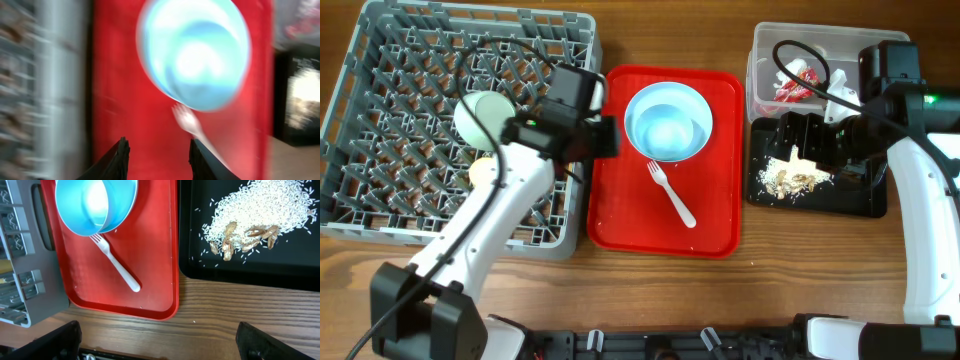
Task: Sort waste into correct bins and load items into the dishwasher rack
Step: 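Reach the left gripper back to the red tray and grasp the white fork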
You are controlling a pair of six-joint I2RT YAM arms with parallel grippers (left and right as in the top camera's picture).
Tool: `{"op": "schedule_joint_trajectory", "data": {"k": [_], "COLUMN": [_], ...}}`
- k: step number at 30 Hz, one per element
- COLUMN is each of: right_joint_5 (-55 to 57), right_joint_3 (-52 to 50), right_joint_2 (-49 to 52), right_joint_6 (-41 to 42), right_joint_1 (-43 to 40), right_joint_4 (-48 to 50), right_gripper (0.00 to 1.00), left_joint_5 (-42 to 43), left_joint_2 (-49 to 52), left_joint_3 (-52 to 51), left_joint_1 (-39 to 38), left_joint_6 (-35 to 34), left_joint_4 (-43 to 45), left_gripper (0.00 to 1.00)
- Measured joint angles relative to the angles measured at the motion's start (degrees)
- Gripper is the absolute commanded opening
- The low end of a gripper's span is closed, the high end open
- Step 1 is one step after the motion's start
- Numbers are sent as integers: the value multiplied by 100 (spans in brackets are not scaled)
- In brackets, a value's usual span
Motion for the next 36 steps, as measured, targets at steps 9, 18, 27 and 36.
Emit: {"op": "schedule_joint_trajectory", "data": {"k": [9, 18, 27, 36], "right_joint_5": [0, 0, 0, 0], "right_joint_3": [0, 0, 0, 0], "right_joint_2": [0, 0, 0, 0], "right_joint_6": [0, 0, 0, 0], "right_joint_1": [0, 0, 0, 0], "right_joint_4": [20, 42, 48, 48], "right_gripper": [100, 100, 100, 100], "left_joint_5": [-514, -1056, -1296, -1364], "left_joint_2": [1108, 1958, 2212, 2225], "left_joint_3": [0, 0, 0, 0], "left_joint_1": [-1617, -1937, -1974, -2225], "left_joint_6": [-1875, -2638, -2706, -2743], "left_joint_4": [225, 662, 737, 734], "left_gripper": [45, 46, 31, 27]}}
